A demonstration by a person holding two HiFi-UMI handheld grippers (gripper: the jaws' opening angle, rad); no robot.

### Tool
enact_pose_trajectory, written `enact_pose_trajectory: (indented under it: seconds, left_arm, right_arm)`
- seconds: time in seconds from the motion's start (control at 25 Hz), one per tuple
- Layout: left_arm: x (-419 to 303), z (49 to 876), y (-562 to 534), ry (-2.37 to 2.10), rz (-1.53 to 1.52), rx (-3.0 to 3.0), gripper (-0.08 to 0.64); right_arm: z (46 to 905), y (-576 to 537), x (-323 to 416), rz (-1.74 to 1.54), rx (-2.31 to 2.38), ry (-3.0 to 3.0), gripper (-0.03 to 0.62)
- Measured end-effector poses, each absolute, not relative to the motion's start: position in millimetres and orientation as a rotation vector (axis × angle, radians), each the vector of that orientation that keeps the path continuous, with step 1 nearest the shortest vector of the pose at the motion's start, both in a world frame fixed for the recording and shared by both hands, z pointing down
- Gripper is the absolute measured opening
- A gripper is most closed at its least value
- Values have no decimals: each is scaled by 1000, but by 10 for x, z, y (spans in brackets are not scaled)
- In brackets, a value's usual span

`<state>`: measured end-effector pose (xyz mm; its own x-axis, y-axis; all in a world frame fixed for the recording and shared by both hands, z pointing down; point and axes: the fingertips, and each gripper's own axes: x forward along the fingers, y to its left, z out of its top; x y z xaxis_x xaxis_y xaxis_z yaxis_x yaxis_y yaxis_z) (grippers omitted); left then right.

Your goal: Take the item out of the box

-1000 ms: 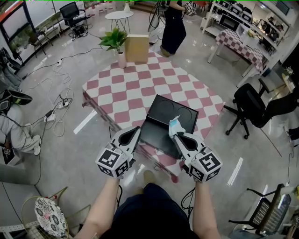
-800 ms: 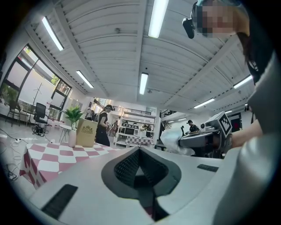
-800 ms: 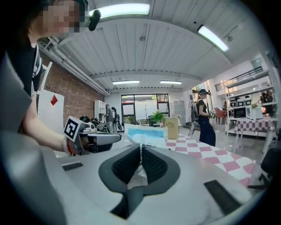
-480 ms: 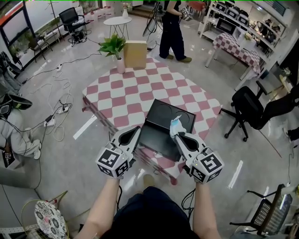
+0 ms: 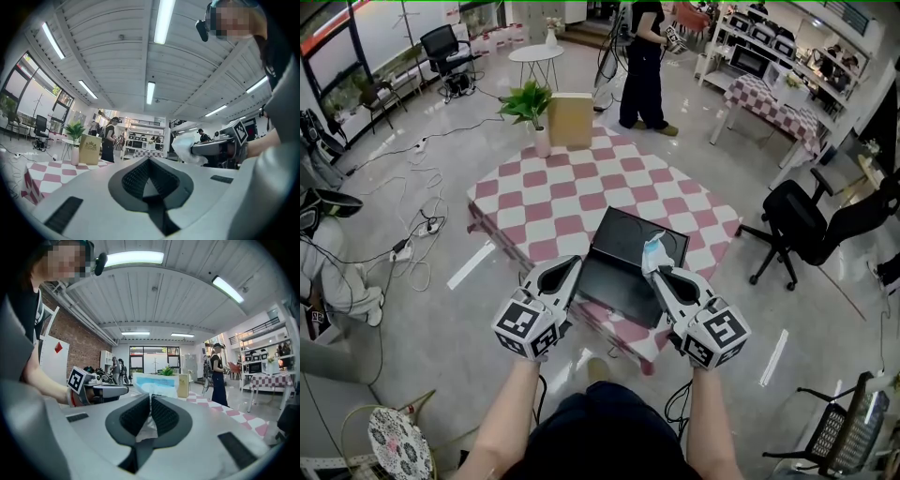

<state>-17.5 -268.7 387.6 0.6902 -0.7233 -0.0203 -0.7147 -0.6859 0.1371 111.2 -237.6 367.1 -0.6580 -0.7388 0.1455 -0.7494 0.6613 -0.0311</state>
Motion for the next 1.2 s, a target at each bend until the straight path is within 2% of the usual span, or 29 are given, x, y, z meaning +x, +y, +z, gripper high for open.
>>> enact_pose_trajectory:
  seconds: [1.2]
  left_arm:
    - [-171, 3718, -2638, -1185, -150, 2804, 3]
  right_arm:
    - [3441, -2291, 1114, 57, 1269, -2792, 15]
